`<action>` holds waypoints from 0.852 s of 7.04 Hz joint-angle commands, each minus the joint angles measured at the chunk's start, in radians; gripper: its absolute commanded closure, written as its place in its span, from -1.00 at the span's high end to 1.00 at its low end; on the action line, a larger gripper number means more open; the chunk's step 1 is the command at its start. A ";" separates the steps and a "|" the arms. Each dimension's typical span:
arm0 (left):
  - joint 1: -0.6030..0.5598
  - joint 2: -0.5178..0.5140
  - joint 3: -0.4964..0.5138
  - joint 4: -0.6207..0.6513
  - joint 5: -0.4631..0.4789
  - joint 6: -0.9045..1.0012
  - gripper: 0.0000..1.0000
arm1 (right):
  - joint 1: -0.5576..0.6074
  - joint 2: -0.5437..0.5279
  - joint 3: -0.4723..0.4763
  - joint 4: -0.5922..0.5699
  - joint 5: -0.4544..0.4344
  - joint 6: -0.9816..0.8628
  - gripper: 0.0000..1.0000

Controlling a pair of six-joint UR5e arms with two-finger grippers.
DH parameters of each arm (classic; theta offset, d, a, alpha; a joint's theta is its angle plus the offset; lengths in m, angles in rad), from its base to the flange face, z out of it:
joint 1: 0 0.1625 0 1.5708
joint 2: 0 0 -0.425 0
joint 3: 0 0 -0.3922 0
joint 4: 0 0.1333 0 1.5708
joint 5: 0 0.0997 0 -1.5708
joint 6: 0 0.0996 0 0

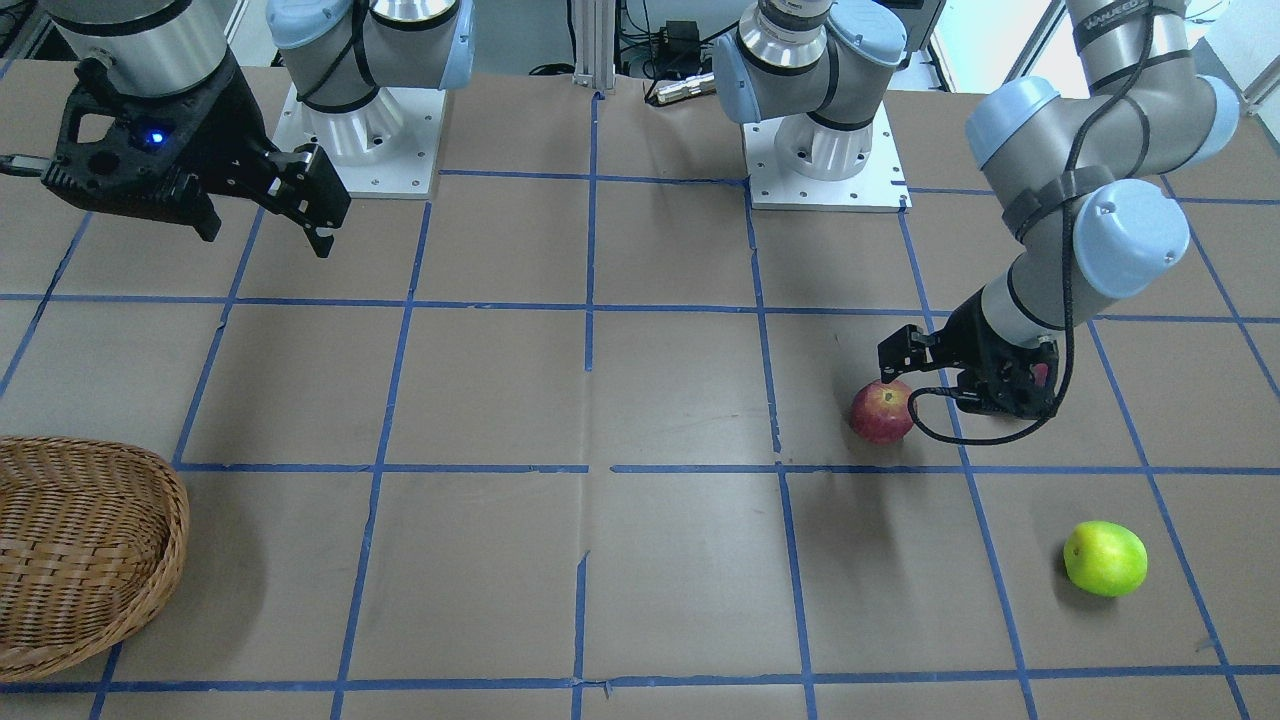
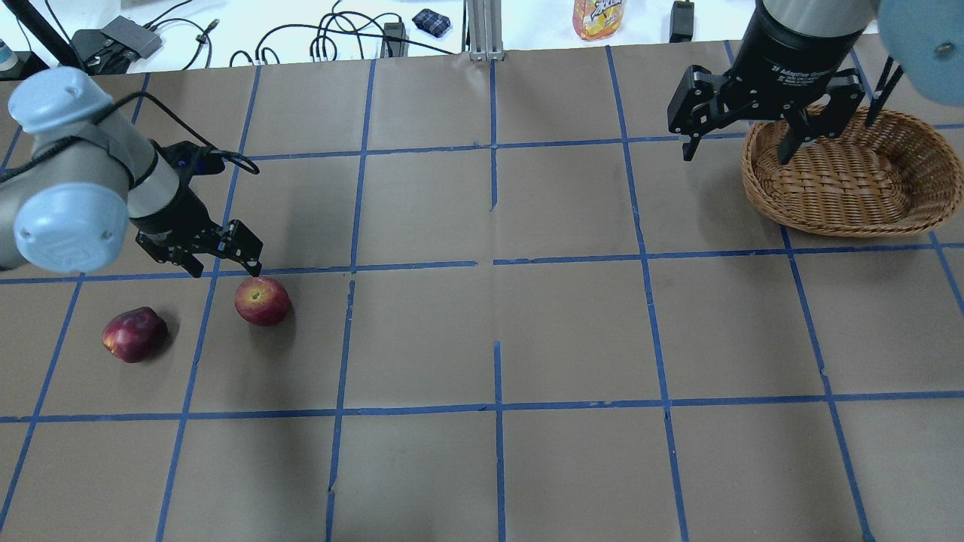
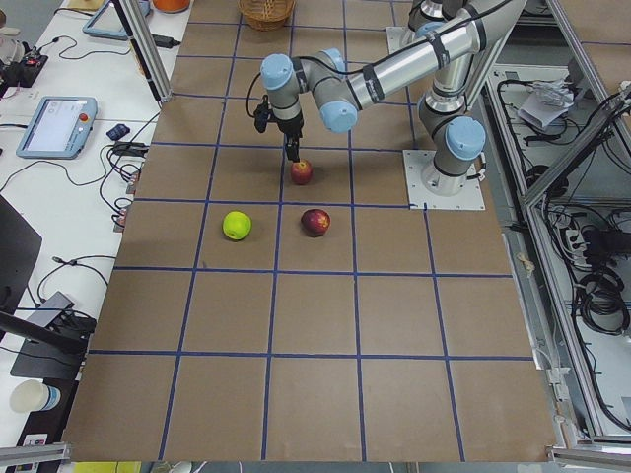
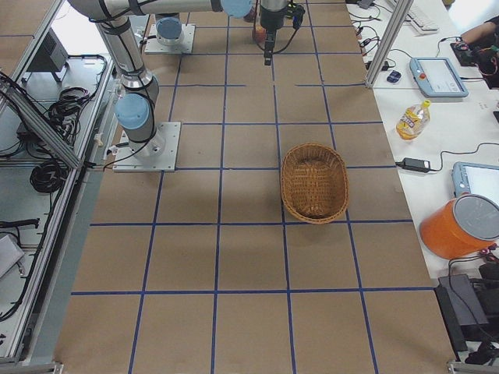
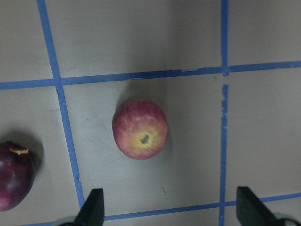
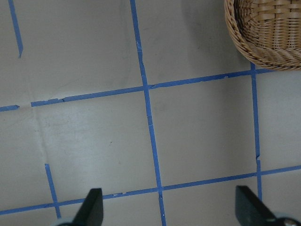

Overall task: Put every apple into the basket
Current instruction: 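Close the left gripper around the red apple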

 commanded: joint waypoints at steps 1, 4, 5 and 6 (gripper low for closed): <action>0.010 -0.052 -0.097 0.177 -0.015 0.005 1.00 | 0.000 0.000 0.001 -0.002 0.000 -0.003 1.00; 0.006 -0.112 -0.100 0.262 -0.018 -0.002 1.00 | 0.000 0.000 0.001 0.000 0.000 0.000 1.00; 0.009 -0.124 -0.106 0.250 -0.018 -0.002 1.00 | 0.000 -0.002 0.009 0.000 0.000 0.002 1.00; 0.009 -0.127 -0.118 0.251 -0.018 -0.002 0.51 | -0.001 -0.006 0.019 -0.002 0.000 0.000 1.00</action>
